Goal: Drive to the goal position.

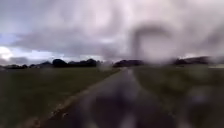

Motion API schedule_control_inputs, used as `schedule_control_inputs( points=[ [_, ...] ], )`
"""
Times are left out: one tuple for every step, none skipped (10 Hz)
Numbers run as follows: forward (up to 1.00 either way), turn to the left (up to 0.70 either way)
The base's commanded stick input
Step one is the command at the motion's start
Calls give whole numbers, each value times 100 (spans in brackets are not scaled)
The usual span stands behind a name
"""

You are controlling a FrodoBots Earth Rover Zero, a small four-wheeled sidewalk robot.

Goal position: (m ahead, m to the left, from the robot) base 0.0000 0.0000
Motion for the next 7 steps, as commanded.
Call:
schedule_control_inputs(
  points=[
    [70, 0],
    [70, 0],
    [0, 0],
    [0, 0],
    [0, 0],
    [0, 0],
    [0, 0]
  ],
)
